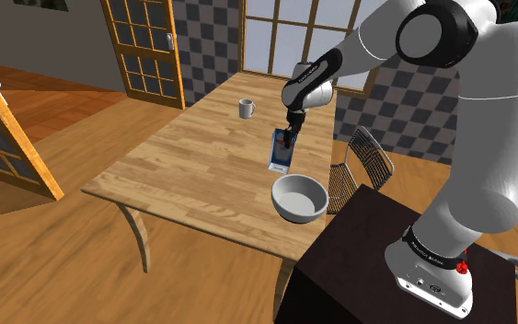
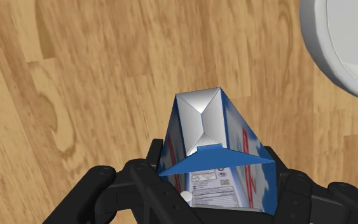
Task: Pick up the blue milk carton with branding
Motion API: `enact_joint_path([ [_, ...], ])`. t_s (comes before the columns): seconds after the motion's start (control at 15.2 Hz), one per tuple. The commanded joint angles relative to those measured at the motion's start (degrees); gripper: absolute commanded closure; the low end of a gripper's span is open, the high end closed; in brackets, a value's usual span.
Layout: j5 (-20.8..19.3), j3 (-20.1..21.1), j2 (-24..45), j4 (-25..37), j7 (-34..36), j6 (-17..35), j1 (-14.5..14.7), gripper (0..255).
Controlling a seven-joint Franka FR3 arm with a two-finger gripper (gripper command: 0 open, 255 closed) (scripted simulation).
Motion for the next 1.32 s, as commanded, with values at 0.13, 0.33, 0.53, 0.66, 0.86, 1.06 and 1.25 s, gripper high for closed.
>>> enact_joint_path([
  [0.13, 0.0, -0.01, 0.04, -0.08, 0.02, 0.06, 0.0, 255],
  [0.33, -0.65, -0.41, -1.68, 0.01, 0.44, -1.71, 0.3, 255],
  [0.53, -1.29, -0.78, -3.32, 0.22, 0.86, -3.51, 0.57, 255],
  [0.66, -1.71, -1.0, -4.38, 0.42, 1.14, -4.74, 0.73, 255],
  [0.86, -2.32, -1.3, -5.91, 0.82, 1.54, -6.61, 0.95, 255],
  [1.06, -2.91, -1.55, -7.36, 1.33, 1.92, -8.52, 1.14, 255],
  [1.25, -3.12, -1.64, -7.9, 1.56, 2.06, -9.26, 1.2, 255],
])
